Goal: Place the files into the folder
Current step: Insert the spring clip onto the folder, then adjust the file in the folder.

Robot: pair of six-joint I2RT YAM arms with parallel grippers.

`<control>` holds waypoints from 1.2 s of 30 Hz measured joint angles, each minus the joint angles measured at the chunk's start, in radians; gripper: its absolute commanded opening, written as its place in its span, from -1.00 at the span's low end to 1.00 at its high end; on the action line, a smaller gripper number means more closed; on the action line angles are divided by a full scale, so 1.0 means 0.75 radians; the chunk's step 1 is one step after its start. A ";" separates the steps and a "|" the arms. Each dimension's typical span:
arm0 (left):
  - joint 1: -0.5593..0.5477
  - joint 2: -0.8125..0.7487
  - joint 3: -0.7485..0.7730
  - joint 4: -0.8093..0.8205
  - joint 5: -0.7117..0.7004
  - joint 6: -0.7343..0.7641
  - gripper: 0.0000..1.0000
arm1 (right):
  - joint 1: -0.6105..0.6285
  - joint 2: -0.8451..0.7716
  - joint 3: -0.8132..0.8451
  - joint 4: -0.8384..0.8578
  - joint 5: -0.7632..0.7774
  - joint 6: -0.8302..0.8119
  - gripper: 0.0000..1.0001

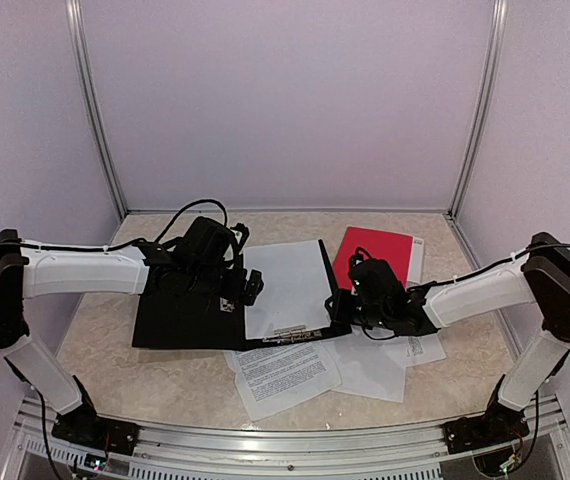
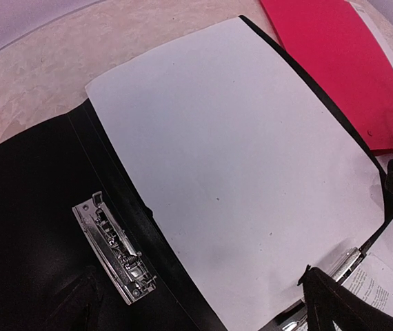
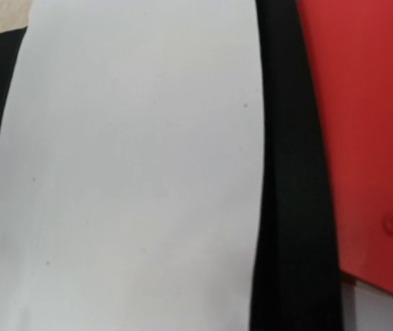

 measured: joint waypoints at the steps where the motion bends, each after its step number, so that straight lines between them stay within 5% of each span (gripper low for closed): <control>1: 0.000 0.000 0.000 -0.001 0.001 0.000 0.97 | 0.000 -0.002 0.001 -0.009 0.002 -0.004 -0.28; 9: 0.001 0.033 0.000 0.015 0.052 0.008 0.98 | -0.005 -0.018 0.005 -0.093 -0.005 -0.076 0.00; 26: 0.017 0.345 0.158 0.051 0.343 0.025 0.95 | -0.132 -0.030 0.006 -0.066 -0.253 -0.223 -0.16; 36: 0.017 0.454 0.204 0.079 0.474 0.021 0.87 | -0.181 0.026 0.006 -0.022 -0.373 -0.260 -0.09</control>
